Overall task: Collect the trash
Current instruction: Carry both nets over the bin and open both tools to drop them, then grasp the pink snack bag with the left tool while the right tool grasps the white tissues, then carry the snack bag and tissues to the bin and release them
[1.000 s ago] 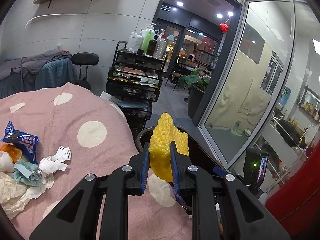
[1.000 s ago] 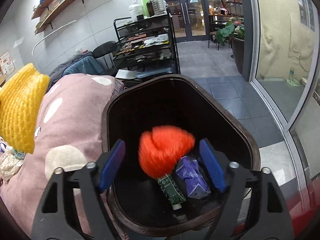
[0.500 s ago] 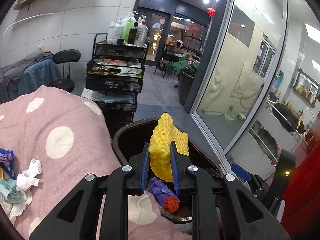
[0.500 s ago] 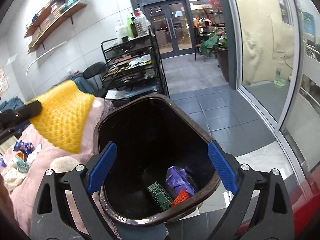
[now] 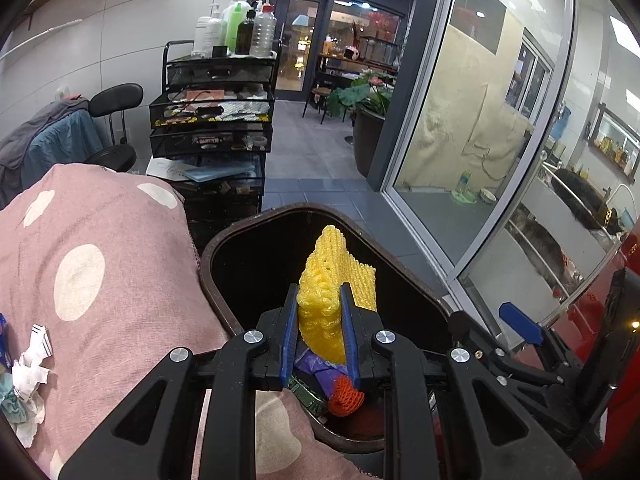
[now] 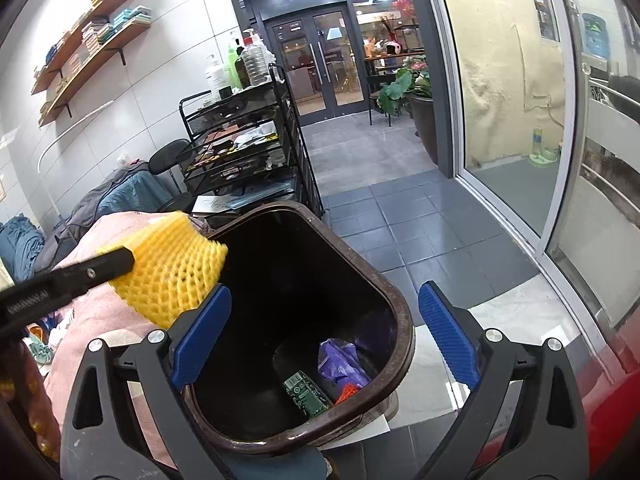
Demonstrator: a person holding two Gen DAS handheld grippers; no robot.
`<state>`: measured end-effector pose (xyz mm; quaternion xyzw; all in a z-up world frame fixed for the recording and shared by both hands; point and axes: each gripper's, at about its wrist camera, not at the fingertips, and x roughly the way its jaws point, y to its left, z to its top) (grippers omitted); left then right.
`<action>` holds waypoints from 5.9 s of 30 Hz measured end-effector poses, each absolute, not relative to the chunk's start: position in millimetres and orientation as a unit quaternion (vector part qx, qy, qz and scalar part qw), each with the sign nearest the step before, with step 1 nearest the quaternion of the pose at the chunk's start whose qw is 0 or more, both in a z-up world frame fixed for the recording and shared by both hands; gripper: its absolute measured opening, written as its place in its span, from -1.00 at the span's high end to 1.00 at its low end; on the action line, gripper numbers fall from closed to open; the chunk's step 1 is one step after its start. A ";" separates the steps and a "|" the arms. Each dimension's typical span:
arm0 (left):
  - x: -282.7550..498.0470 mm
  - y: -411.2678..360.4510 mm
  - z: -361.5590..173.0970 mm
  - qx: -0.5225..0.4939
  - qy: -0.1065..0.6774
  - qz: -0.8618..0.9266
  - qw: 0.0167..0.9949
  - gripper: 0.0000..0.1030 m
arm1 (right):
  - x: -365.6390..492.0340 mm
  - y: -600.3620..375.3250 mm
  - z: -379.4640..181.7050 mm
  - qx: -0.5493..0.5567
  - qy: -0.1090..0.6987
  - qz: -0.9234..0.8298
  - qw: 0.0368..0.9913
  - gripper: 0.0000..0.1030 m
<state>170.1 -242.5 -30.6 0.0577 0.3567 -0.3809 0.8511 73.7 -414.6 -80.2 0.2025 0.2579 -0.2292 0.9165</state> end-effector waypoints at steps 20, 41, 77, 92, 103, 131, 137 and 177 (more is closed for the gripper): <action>147.0 -221.8 -11.2 0.044 0.301 -0.399 0.865 -0.89 | 65.3 -424.3 -77.9 0.226 0.241 -0.251 0.910 -0.89; 112.9 -85.7 16.7 -0.017 0.233 -0.271 0.934 -0.89 | 104.0 -345.6 -35.2 0.165 0.228 -0.113 0.953 -0.89; 116.6 221.7 -37.7 -0.080 0.343 0.062 0.934 -0.89 | 177.8 -73.0 -36.7 -0.013 0.359 0.244 0.901 -0.89; 175.3 232.7 -82.8 0.000 0.440 0.035 0.897 -0.35 | 208.0 30.0 -60.7 -0.128 0.434 0.323 0.831 -0.84; 163.2 225.5 -73.3 -0.006 0.419 0.053 0.906 0.65 | 221.2 3.9 -63.1 -0.038 0.441 0.341 0.829 0.29; 106.5 114.8 -7.7 -0.084 0.292 -0.099 0.947 0.87 | 124.3 -117.8 14.8 0.134 0.267 0.473 0.829 0.35; 109.4 95.2 2.0 -0.082 0.281 -0.127 0.948 0.87 | 121.1 -123.4 13.9 0.107 0.266 0.426 0.859 0.35; 165.2 -211.3 -6.0 -0.005 0.327 -0.425 0.844 0.87 | 117.3 -425.8 -92.0 0.269 0.300 -0.068 0.913 -0.75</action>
